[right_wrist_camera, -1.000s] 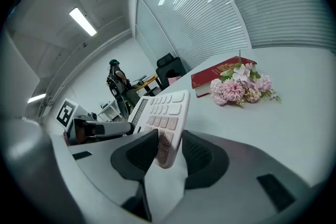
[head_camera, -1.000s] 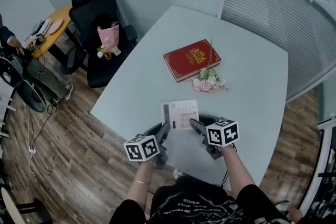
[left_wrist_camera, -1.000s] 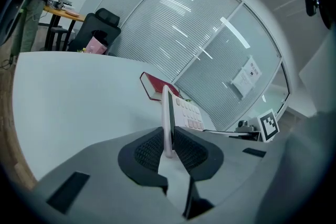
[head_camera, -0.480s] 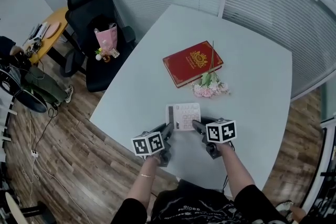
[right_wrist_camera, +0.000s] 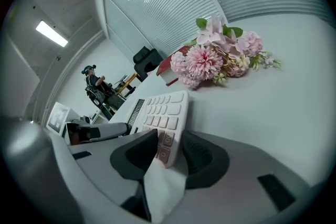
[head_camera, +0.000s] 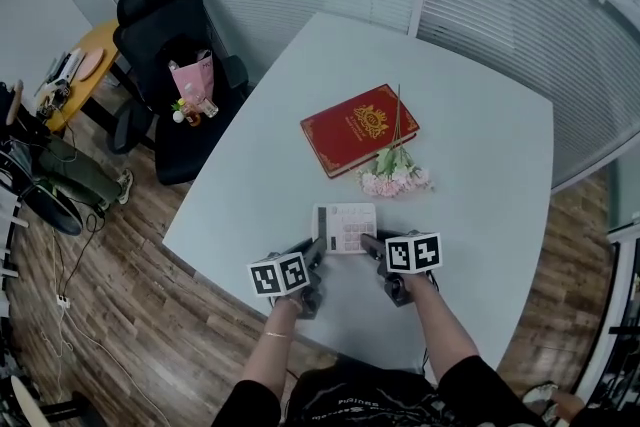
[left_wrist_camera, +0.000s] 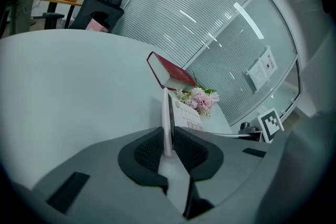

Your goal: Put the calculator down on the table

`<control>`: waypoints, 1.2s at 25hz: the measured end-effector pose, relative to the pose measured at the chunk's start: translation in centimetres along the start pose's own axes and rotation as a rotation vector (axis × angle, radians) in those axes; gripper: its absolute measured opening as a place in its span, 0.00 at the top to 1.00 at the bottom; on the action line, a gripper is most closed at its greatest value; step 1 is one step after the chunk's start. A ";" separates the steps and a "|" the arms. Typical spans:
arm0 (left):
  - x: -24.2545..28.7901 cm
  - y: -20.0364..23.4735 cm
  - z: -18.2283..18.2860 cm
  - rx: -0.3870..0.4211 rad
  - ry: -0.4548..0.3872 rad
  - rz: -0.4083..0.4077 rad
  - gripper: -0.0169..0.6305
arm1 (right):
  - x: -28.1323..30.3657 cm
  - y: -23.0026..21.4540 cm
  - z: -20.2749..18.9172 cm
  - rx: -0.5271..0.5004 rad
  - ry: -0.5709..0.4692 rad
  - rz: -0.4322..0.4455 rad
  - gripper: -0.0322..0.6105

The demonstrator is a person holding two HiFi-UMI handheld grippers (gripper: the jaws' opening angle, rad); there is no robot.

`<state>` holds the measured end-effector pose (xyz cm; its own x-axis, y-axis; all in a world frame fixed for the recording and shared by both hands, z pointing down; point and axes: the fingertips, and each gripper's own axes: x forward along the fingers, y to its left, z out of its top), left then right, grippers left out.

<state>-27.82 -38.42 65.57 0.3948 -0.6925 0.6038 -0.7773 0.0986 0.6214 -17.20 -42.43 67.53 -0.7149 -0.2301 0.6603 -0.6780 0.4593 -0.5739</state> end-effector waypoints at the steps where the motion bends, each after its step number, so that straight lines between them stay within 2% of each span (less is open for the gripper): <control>1: 0.1 -0.1 0.2 0.005 0.004 0.004 0.87 | 0.0 -0.1 0.1 0.009 -0.002 0.000 0.70; 7: 0.5 0.1 0.7 -0.003 0.009 0.047 0.86 | 0.1 -0.2 0.4 0.043 -0.017 -0.002 0.70; 12: 0.9 -0.1 1.1 0.068 0.009 0.098 0.86 | 0.1 -0.4 0.5 0.036 -0.024 -0.041 0.70; 13: 1.1 -0.1 1.0 0.089 0.020 0.113 0.83 | 0.1 -0.4 0.4 0.030 -0.023 -0.048 0.70; 14: 1.3 -0.1 0.8 0.106 0.034 0.123 0.74 | 0.1 -0.2 0.4 0.024 -0.022 -0.049 0.67; 15: 1.4 -0.2 0.6 0.116 0.045 0.127 0.59 | 0.1 0.0 0.4 0.018 -0.022 -0.044 0.64; 16: 1.5 -0.3 0.5 0.121 0.049 0.127 0.51 | 0.2 0.3 0.3 0.012 -0.021 -0.037 0.60; 17: 1.5 -0.5 0.4 0.124 0.043 0.125 0.47 | 0.2 0.6 0.3 0.008 -0.020 -0.032 0.57; 23: 0.2 -1.3 1.2 0.117 -0.025 0.112 0.40 | -0.6 1.2 0.8 -0.058 -0.059 -0.060 0.44; 30: -3.1 -4.1 1.5 0.226 -0.077 0.056 0.40 | -4.5 2.5 2.7 -0.155 -0.179 -0.070 0.43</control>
<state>-26.56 -37.73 60.42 0.3162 -0.7435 0.5893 -0.8903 -0.0181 0.4550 -16.15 -42.57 61.78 -0.6953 -0.4083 0.5915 -0.7025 0.5598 -0.4393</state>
